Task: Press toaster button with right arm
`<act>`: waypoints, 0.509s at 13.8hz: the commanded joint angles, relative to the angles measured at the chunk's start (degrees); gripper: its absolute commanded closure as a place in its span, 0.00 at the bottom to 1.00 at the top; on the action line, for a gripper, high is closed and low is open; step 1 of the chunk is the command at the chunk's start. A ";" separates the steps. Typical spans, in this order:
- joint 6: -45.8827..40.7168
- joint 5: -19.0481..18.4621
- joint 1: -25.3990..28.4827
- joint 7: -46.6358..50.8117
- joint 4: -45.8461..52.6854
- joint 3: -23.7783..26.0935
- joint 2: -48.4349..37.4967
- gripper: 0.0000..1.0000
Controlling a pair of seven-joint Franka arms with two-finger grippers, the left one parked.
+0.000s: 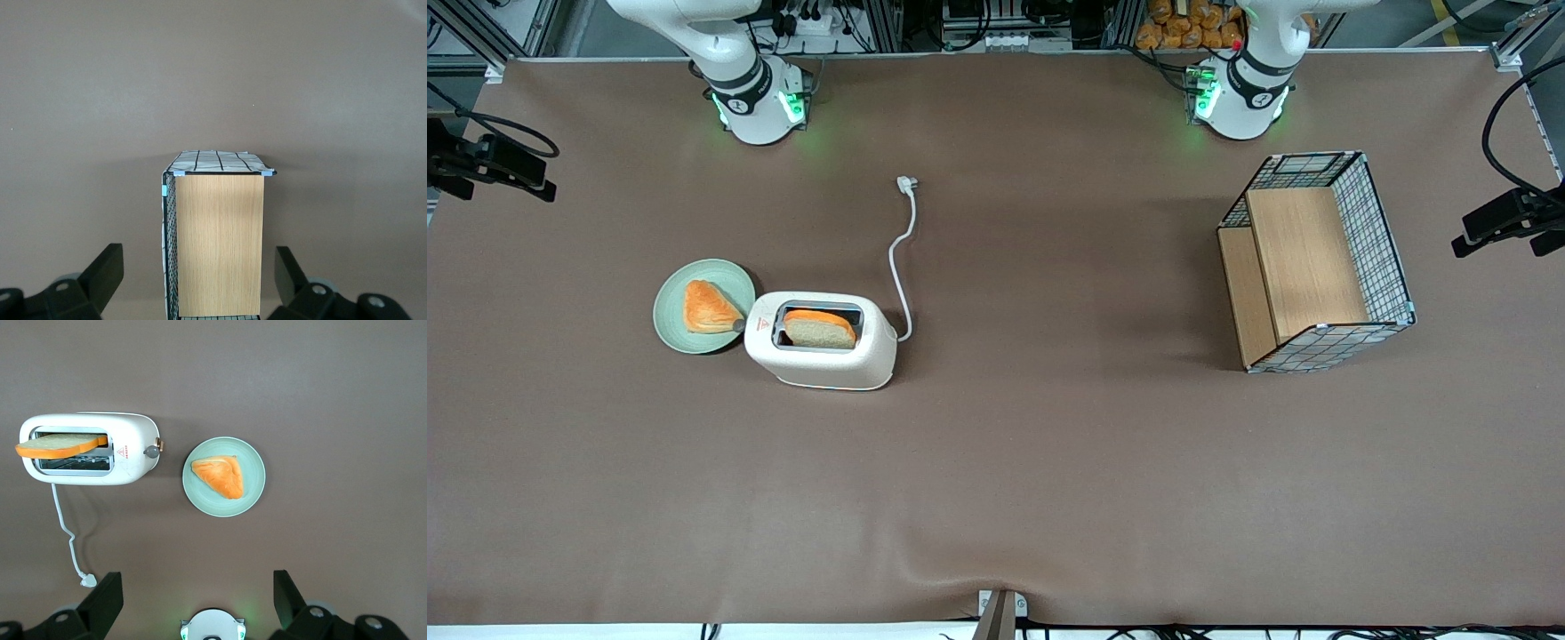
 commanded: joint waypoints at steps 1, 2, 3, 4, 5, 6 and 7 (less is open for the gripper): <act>-0.72 -0.27 -0.25 -0.22 1.33 -0.07 0.49 0.00; -0.81 -0.26 -0.25 -0.47 1.33 -0.07 0.49 0.00; -0.81 -0.35 -0.17 -0.65 1.33 -0.07 0.58 0.00; -0.81 -0.61 -0.08 -0.65 1.50 -0.07 0.58 0.00; -0.90 -0.70 0.10 -0.74 1.59 -0.07 0.58 0.00; -0.90 -0.61 0.27 -0.74 1.59 -0.07 0.58 0.00; -0.90 -0.52 0.45 -0.74 1.50 -0.07 0.67 0.00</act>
